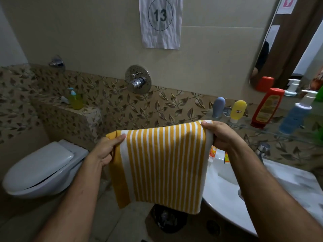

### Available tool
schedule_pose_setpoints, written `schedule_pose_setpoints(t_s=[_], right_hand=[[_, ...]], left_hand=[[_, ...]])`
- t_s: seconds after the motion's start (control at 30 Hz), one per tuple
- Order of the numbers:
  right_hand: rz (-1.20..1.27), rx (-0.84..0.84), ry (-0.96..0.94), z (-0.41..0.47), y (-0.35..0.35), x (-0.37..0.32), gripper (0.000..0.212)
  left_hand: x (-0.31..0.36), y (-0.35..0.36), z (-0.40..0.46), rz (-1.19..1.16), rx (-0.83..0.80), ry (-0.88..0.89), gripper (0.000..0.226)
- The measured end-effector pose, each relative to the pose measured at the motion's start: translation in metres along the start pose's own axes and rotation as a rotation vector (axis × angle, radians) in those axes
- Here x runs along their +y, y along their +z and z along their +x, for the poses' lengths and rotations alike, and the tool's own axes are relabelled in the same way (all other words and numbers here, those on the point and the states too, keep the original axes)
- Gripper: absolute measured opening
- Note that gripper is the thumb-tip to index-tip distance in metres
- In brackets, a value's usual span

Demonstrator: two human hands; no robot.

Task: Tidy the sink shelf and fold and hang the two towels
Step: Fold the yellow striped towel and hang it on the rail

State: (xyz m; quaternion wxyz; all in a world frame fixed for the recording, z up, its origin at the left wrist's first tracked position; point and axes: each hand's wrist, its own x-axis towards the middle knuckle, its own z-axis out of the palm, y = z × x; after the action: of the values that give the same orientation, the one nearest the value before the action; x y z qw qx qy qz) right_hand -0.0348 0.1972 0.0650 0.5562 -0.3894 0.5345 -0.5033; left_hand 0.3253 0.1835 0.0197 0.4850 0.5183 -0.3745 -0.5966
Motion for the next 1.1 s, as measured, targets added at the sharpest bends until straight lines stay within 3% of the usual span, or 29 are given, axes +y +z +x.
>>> schedule_pose_setpoints(t_s=[0.1,0.2,0.27,0.33,0.43,0.5,0.6,0.7,0.77,0.8,0.87,0.97,1.03,1.1], right_hand=[[-0.036,-0.008,0.076,0.006,-0.008,0.007,0.029],[-0.367,0.021,0.225,0.009,-0.010,0.019,0.052],[-0.517,0.101,0.217,0.010,-0.006,0.019,0.044],[-0.491,0.185,0.111,0.016,-0.004,0.016,0.056],[-0.353,0.183,-0.053,0.020,-0.010,0.012,0.079],[-0.468,0.089,-0.042,0.019,-0.013,0.018,0.085],[-0.604,0.104,-0.089,0.015,-0.010,0.035,0.077],[-0.504,0.174,-0.174,0.014,-0.005,0.041,0.066],[-0.426,0.217,-0.190,0.015,-0.004,0.042,0.058],[-0.381,0.235,-0.174,0.015,-0.004,0.041,0.054],[-0.267,0.252,-0.113,0.016,-0.005,0.036,0.051],[-0.154,0.122,-0.049,0.013,-0.014,0.020,0.056],[-0.323,0.038,-0.088,0.008,-0.020,0.009,0.063],[-0.604,0.082,-0.170,0.006,-0.020,0.003,0.063]], left_hand=[[0.007,0.006,0.005,0.028,0.080,-0.055,0.048],[0.011,0.010,0.006,0.084,0.103,-0.083,0.063],[0.012,0.011,0.007,0.129,0.124,-0.100,0.078],[0.017,0.012,0.007,0.167,0.153,-0.106,0.083],[0.022,0.019,0.007,0.168,0.186,-0.106,0.065],[0.022,0.023,0.007,0.156,0.197,-0.137,0.051],[0.013,0.022,0.005,0.154,0.174,-0.236,0.042],[0.008,0.017,0.006,0.163,0.191,-0.309,0.043],[0.009,0.016,0.008,0.140,0.187,-0.272,0.042],[0.009,0.014,0.013,0.110,0.175,-0.225,0.052],[0.009,0.012,0.018,0.087,0.124,-0.095,0.092],[0.010,0.006,0.020,0.352,0.068,0.071,0.119],[0.013,0.003,0.022,0.581,0.094,0.183,0.117],[0.018,0.005,0.023,0.715,0.143,0.248,0.107]])
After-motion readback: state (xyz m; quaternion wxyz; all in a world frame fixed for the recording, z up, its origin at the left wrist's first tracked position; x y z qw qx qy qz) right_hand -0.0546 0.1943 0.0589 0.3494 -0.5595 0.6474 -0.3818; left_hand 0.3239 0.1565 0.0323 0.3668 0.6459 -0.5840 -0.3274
